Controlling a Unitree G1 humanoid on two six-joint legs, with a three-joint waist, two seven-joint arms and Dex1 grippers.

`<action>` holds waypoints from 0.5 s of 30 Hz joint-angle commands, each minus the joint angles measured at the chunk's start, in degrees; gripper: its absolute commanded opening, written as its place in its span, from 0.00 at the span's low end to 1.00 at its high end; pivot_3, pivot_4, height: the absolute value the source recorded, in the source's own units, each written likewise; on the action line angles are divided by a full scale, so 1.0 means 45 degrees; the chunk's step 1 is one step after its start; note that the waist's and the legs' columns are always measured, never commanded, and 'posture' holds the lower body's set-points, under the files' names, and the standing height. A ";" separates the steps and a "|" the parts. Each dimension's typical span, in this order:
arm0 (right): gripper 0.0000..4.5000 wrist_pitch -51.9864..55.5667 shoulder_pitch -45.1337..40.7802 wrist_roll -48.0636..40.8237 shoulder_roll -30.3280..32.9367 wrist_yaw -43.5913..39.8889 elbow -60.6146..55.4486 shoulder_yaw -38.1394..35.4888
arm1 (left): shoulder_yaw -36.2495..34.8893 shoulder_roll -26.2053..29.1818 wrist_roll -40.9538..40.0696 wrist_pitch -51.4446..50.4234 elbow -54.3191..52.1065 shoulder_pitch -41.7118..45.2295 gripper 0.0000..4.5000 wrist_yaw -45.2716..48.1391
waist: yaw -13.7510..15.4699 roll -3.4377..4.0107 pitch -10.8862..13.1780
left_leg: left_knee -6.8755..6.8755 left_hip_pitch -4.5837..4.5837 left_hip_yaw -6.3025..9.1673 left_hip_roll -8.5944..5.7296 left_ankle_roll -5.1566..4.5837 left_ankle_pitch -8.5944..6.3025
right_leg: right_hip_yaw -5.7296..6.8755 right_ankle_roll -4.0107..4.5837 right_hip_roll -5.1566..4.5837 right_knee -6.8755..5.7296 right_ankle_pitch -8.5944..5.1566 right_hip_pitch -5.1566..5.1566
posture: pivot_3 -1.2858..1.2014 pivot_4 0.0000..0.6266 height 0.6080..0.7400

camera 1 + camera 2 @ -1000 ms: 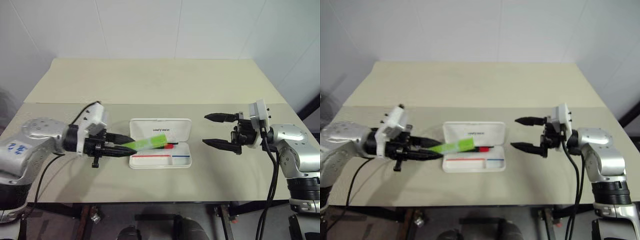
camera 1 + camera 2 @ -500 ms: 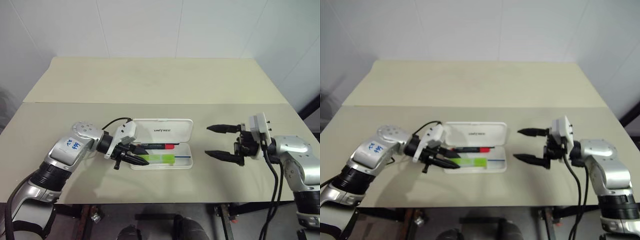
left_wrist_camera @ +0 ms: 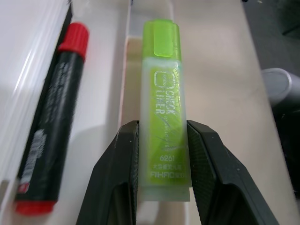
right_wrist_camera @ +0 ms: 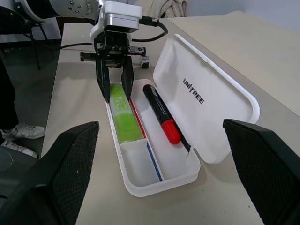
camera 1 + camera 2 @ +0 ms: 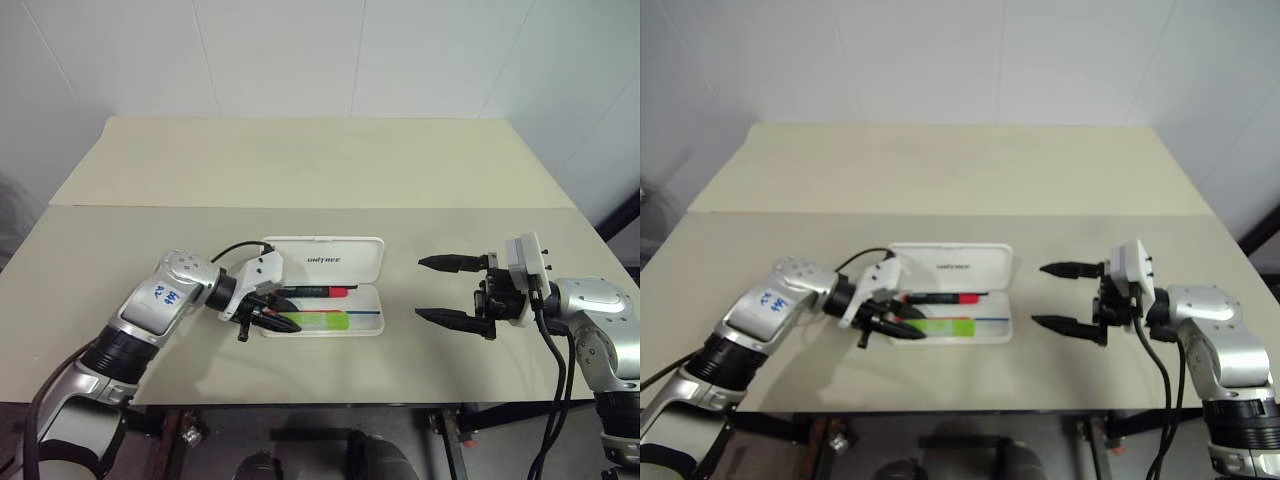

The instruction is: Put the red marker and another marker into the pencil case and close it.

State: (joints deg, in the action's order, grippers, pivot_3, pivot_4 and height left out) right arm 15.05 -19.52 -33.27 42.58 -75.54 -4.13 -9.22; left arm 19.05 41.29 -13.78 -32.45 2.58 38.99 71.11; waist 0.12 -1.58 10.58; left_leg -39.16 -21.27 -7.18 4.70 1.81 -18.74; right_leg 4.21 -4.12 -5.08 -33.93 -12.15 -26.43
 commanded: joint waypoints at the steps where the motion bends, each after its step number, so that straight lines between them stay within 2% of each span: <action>1: 1.00 -0.0221 -0.0075 -0.0124 0.0258 0.0079 -0.0189 -0.0443 | -0.0222 0.0059 0.0109 0.0164 -0.0224 0.0190 0.24 0.0107 | 0.0001 0.0000 0.0000 | 0.0000 0.0000 0.0000 0.0000 0.0000 0.0000 | 0.0000 -0.0001 0.0000 -0.0005 0.0000 0.0000 | 0.52 0.24 1.00; 12: 1.00 -0.0258 -0.0127 -0.0022 0.0179 0.0298 -0.0200 -0.0326 | -0.0272 -0.0003 0.0241 0.0521 0.0085 0.0324 0.24 0.0283 | 0.0000 0.0000 0.0000 | -0.0001 0.0007 -0.0001 -0.0001 -0.0002 0.0002 | -0.0003 -0.0001 0.0000 -0.0009 0.0001 0.0001 | 0.52 0.24 1.00; 15: 1.00 -0.0246 -0.0153 -0.0009 0.0185 0.0347 -0.0196 -0.0307 | -0.0274 -0.0041 0.0301 0.0590 0.0134 0.0343 0.46 0.0243 | 0.0001 0.0000 0.0000 | -0.0001 0.0006 -0.0001 0.0000 -0.0002 0.0002 | -0.0003 -0.0001 0.0000 -0.0009 0.0001 0.0001 | 0.52 0.24 1.00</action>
State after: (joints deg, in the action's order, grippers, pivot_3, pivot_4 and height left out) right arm 14.93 -19.53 -32.86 42.58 -74.16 -4.12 -9.23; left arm 19.05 41.18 -12.94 -30.82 3.11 39.18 72.17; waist 0.13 -1.57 10.58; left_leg -39.16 -21.25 -7.19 4.70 1.80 -18.73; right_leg 4.20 -4.12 -5.08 -33.96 -12.15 -26.42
